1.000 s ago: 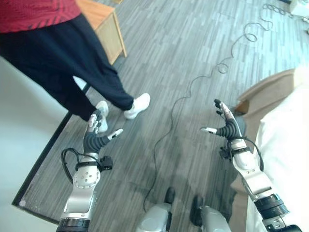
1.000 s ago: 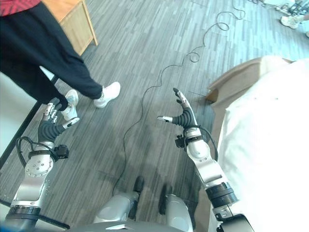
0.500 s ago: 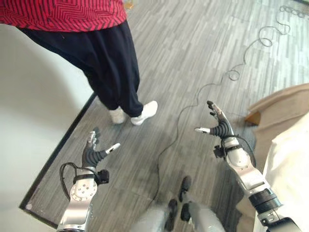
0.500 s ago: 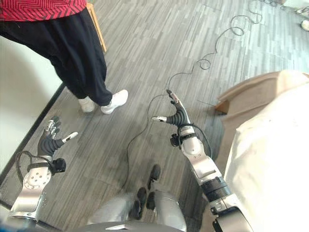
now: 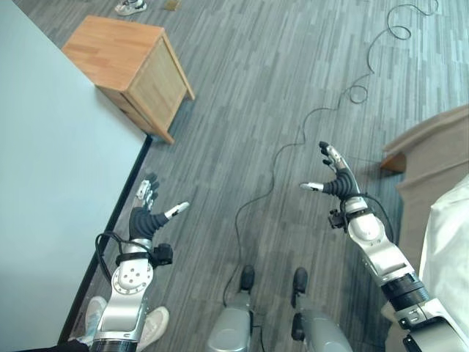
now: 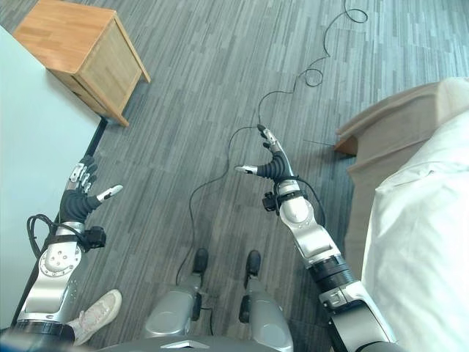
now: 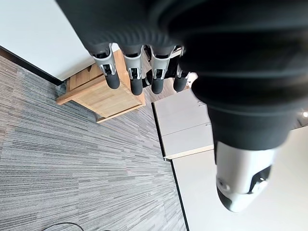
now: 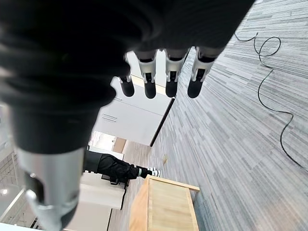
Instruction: Making the bed.
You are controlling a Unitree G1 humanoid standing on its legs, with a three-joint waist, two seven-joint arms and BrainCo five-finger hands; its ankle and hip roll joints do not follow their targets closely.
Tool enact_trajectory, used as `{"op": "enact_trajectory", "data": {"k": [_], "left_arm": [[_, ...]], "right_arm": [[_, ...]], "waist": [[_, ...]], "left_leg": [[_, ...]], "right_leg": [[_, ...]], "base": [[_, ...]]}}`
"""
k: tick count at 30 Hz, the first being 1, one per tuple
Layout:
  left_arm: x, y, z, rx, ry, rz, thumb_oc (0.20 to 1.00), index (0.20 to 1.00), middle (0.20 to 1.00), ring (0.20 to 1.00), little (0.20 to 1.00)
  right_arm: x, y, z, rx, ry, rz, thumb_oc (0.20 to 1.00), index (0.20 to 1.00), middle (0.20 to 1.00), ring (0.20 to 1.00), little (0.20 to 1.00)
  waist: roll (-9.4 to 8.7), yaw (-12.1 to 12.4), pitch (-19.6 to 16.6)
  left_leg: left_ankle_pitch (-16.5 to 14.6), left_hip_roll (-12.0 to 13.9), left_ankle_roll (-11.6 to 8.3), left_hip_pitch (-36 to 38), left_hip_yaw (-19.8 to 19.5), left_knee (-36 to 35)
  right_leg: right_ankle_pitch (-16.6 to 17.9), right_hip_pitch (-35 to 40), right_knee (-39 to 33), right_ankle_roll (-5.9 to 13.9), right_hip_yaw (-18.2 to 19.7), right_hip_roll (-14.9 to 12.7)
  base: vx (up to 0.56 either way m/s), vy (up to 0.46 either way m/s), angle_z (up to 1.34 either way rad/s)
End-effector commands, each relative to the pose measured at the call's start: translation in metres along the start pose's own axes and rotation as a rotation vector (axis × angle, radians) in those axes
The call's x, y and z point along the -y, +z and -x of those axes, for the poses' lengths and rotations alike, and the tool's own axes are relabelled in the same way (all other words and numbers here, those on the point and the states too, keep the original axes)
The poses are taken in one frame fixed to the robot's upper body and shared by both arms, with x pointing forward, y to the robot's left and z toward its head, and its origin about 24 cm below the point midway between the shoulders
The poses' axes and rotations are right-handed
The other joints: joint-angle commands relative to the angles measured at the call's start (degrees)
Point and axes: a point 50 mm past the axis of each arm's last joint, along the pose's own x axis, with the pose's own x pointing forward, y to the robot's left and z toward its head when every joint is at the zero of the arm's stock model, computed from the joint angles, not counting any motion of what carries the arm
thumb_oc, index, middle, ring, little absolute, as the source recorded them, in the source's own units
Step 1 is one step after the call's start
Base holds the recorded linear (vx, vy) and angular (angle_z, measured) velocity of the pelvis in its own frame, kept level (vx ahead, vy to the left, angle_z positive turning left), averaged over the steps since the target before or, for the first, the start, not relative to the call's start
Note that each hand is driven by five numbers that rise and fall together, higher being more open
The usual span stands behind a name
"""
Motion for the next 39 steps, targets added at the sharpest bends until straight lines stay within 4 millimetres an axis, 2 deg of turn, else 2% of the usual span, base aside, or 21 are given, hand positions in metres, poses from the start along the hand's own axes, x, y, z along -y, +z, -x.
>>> {"op": "enact_trajectory", "data": {"k": [1,5,6,8,12,14,15,16,18,20,22,23,25,28,30,31,33,35,37,38,39], "left_arm": [[-0.003,-0.130,0.100,-0.626,0.116,0.126,1.000,1.000,1.000,1.000,1.000],[-0.009,-0.125,0.096,-0.596,0.127,0.098,1.000,1.000,1.000,1.000,1.000],[-0.011,-0.111,0.085,-0.519,0.098,0.056,1.000,1.000,1.000,1.000,1.000],[-0.010,-0.094,0.068,-0.422,0.065,0.017,1.000,1.000,1.000,1.000,1.000],[-0.004,-0.048,0.039,-0.190,-0.014,-0.054,1.000,1.000,1.000,1.000,1.000],[-0.004,-0.041,0.035,-0.159,-0.022,-0.065,1.000,1.000,1.000,1.000,1.000],[-0.003,-0.022,0.025,-0.074,-0.040,-0.086,1.000,1.000,1.000,1.000,1.000],[-0.001,0.000,0.013,0.023,-0.049,-0.107,1.000,1.000,1.000,1.000,1.000],[-0.002,0.025,0.003,0.133,-0.035,-0.132,1.000,1.000,1.000,1.000,1.000],[-0.006,0.038,-0.001,0.192,-0.007,-0.162,1.000,1.000,1.000,1.000,1.000],[-0.009,0.045,-0.003,0.222,0.014,-0.204,1.000,1.000,1.000,1.000,1.000],[-0.009,0.046,-0.004,0.225,0.013,-0.206,1.000,1.000,1.000,1.000,1.000],[-0.010,0.050,-0.008,0.240,0.022,-0.222,1.000,1.000,1.000,1.000,1.000],[-0.013,0.050,-0.007,0.238,0.016,-0.257,1.000,1.000,1.000,1.000,1.000],[-0.016,0.047,-0.004,0.225,0.023,-0.272,1.000,1.000,1.000,1.000,1.000],[-0.017,0.047,-0.002,0.225,0.023,-0.276,1.000,1.000,1.000,1.000,1.000],[-0.017,0.047,0.001,0.226,0.019,-0.271,1.000,1.000,1.000,1.000,1.000],[-0.018,0.048,0.001,0.233,0.030,-0.257,1.000,1.000,1.000,1.000,1.000],[-0.018,0.048,0.001,0.233,0.037,-0.243,1.000,1.000,1.000,1.000,1.000],[-0.016,0.047,0.004,0.232,0.037,-0.220,1.000,1.000,1.000,1.000,1.000],[-0.016,0.047,0.004,0.232,0.037,-0.220,1.000,1.000,1.000,1.000,1.000]], "right_arm": [[-0.005,-0.102,0.088,-0.456,0.097,0.082,1.000,1.000,1.000,1.000,1.000],[-0.001,-0.092,0.078,-0.402,0.091,0.102,1.000,1.000,1.000,1.000,1.000],[0.007,-0.082,0.070,-0.346,0.072,0.105,1.000,1.000,1.000,1.000,1.000],[0.018,-0.076,0.066,-0.309,0.039,0.111,1.000,1.000,1.000,1.000,1.000],[0.042,-0.063,0.062,-0.248,-0.044,0.121,1.000,1.000,1.000,1.000,1.000],[0.045,-0.063,0.063,-0.245,-0.058,0.113,1.000,1.000,1.000,1.000,1.000],[0.053,-0.059,0.064,-0.227,-0.092,0.119,1.000,1.000,1.000,1.000,1.000],[0.060,-0.056,0.063,-0.210,-0.143,0.114,1.000,1.000,1.000,1.000,1.000],[0.067,-0.044,0.055,-0.157,-0.188,0.117,1.000,1.000,1.000,1.000,1.000],[0.069,-0.033,0.047,-0.109,-0.215,0.109,1.000,1.000,1.000,1.000,1.000],[0.068,-0.018,0.037,-0.048,-0.219,0.104,1.000,1.000,1.000,1.000,1.000],[0.068,-0.015,0.036,-0.034,-0.219,0.108,1.000,1.000,1.000,1.000,1.000],[0.072,-0.010,0.037,-0.012,-0.223,0.130,1.000,1.000,1.000,1.000,1.000],[0.066,-0.007,0.038,0.002,-0.207,0.112,1.000,1.000,1.000,1.000,1.000],[0.063,-0.003,0.038,0.024,-0.198,0.120,1.000,1.000,1.000,1.000,1.000],[0.062,0.001,0.037,0.043,-0.193,0.114,1.000,1.000,1.000,1.000,1.000],[0.062,0.002,0.037,0.050,-0.193,0.099,1.000,1.000,1.000,1.000,1.000],[0.065,0.005,0.033,0.060,-0.202,0.108,1.000,1.000,1.000,1.000,1.000],[0.066,0.004,0.032,0.056,-0.203,0.113,1.000,1.000,1.000,1.000,1.000],[0.070,0.005,0.032,0.057,-0.209,0.119,1.000,1.000,1.000,1.000,1.000],[0.070,0.005,0.032,0.057,-0.209,0.119,1.000,1.000,1.000,1.000,1.000]], "waist": [[-0.39,-1.66,-8.37],[-0.58,-1.07,-9.05],[-1.24,-0.85,-8.77],[-2.19,-0.52,-7.88],[-2.32,-1.41,-9.72],[-2.54,-1.68,-10.23],[-2.66,-2.07,-10.29],[-2.51,-2.85,-10.05],[-1.93,-4.11,-8.77],[-1.32,-4.43,-8.19],[-1.39,-4.13,-8.10],[-1.45,-4.21,-8.07],[-1.67,-4.83,-7.93],[-2.77,-4.73,-8.64],[-3.19,-4.74,-8.71],[-3.40,-4.54,-8.44],[-3.82,-2.91,-6.58],[-4.25,-1.80,-5.34],[-4.46,-1.33,-4.96],[-4.38,-0.45,-4.74],[-4.37,-0.45,-4.75]], "left_leg": [[-4.73,4.68,-2.30,2.38,6.05,3.97],[-5.33,4.66,-2.32,3.23,6.32,4.47],[-6.12,4.73,-2.49,2.58,6.24,7.66],[-6.41,3.63,-2.71,-0.07,4.58,11.42],[-7.84,2.41,-1.87,2.60,4.74,6.65],[-7.67,2.31,-1.70,2.91,4.94,5.98],[-7.93,2.28,-1.54,3.83,5.09,5.41],[-8.11,2.02,-0.70,5.44,5.46,3.61],[-7.52,2.22,-0.03,6.85,6.00,1.55],[-7.64,2.75,0.19,7.75,7.27,0.21],[-7.89,3.17,0.05,8.23,9.37,-0.05],[-7.90,3.19,-0.12,8.54,9.69,-0.18],[-8.54,3.46,-0.47,9.13,9.76,-0.21],[-9.87,3.87,-1.27,10.04,10.03,0.49],[-11.43,5.32,-1.92,9.68,10.48,5.00],[-12.04,6.71,-2.65,8.51,10.55,9.89],[-7.82,9.17,-2.64,2.41,8.55,21.44],[-5.56,9.59,-2.08,-3.70,5.71,30.23],[-6.42,9.00,-1.47,-5.68,5.18,32.02],[-8.45,6.88,-1.14,-8.16,4.94,30.54],[-8.47,6.89,-1.14,-8.17,4.95,30.56]], "right_leg": [[-14.86,6.16,5.90,3.08,-4.29,-4.26],[-13.58,7.60,3.28,3.32,-3.85,-4.16],[-12.50,8.52,1.17,3.43,-4.03,-4.15],[-11.77,8.37,0.29,3.78,-4.49,-4.70],[-11.95,9.27,0.29,4.86,-4.88,-4.50],[-11.87,9.38,0.29,4.86,-5.01,-4.62],[-12.20,9.89,0.48,4.92,-5.22,-4.67],[-12.87,8.11,6.33,5.01,-5.26,-5.54],[-13.02,3.23,14.45,6.21,-3.93,-6.30],[-12.82,0.11,17.99,7.22,-4.31,-7.04],[-12.41,-1.36,16.59,6.94,-7.05,-8.09],[-12.21,-1.88,15.00,6.53,-7.47,-7.27],[-11.77,-2.85,12.02,6.26,-5.77,-4.98],[-10.45,-0.71,7.47,5.84,-4.80,-4.65],[-10.43,1.08,6.09,5.13,-4.85,-4.28],[-10.69,2.33,5.45,4.39,-4.73,-3.88],[-11.43,4.54,4.45,2.56,-4.63,-3.36],[-11.96,5.70,3.31,1.24,-5.52,-3.18],[-12.21,6.18,2.89,1.26,-5.41,-3.31],[-12.64,7.34,1.82,1.69,-4.84,-3.58],[-12.63,7.34,1.81,1.70,-4.84,-3.57]], "base": [[0.04,-0.084,-0.12],[0.04,-0.051,-0.31],[0.02,-0.084,-0.25],[-0.04,-0.042,-0.09],[0.06,0.045,0.02],[0.06,0.027,0.05],[0.05,0.068,0.01],[0.04,0.102,0.02],[-0.03,0.101,0.00],[0.00,0.054,-0.10],[0.07,-0.011,-0.45],[0.15,-0.057,-0.98],[0.21,-0.076,-0.84],[0.29,-0.136,-0.20],[0.29,-0.171,-0.13],[0.26,-0.181,-0.10],[0.17,-0.161,-0.06],[0.14,-0.092,-0.23],[0.16,0.023,-0.20],[0.13,0.066,-0.11],[0.30,0.165,-0.05]]}}
